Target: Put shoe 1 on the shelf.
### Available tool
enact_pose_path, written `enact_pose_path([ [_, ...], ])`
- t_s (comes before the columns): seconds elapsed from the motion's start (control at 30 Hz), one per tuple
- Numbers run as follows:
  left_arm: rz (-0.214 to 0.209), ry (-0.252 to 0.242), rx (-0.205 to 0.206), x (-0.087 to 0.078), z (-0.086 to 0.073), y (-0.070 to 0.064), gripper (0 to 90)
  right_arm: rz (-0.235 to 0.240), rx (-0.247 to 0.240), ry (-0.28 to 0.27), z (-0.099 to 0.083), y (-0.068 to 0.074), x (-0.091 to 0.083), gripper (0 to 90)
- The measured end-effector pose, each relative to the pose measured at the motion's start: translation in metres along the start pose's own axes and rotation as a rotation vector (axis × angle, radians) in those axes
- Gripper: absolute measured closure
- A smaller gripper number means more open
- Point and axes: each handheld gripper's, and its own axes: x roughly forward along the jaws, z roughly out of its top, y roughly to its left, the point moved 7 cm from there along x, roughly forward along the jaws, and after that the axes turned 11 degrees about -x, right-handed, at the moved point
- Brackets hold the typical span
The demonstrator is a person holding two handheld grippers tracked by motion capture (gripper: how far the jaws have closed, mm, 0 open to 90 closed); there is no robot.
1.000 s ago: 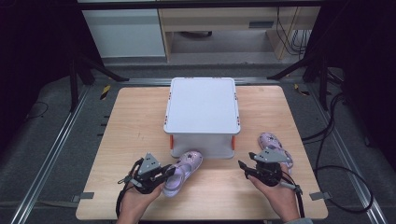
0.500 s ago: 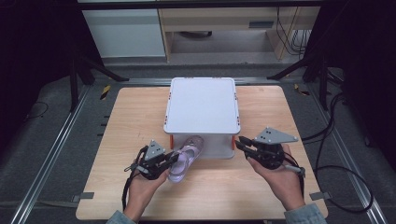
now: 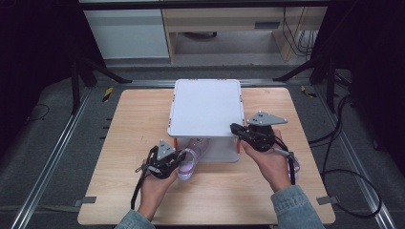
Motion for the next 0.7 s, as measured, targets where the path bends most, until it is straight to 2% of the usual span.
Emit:
enact_pose_path([
  [0.23, 0.014, 0.006, -0.008, 0.015, -0.008, -0.002, 79.6, 0.009, -0.008, 0.03, -0.002, -0.002, 0.019, 85.4],
  [0.4, 0.033, 0.013, -0.015, 0.022, -0.011, 0.0, 79.5, 0.014, -0.002, 0.028, -0.001, -0.004, 0.023, 85.0],
  [0.5, 0.042, 0.008, -0.047, 0.027, -0.01, 0.002, 79.4, 0.013, -0.011, 0.03, -0.001, -0.003, 0.023, 84.8],
  [0.7, 0.072, -0.002, -0.068, 0.033, -0.009, 0.007, 79.4, 0.012, -0.013, 0.03, -0.001, -0.003, 0.023, 84.5],
])
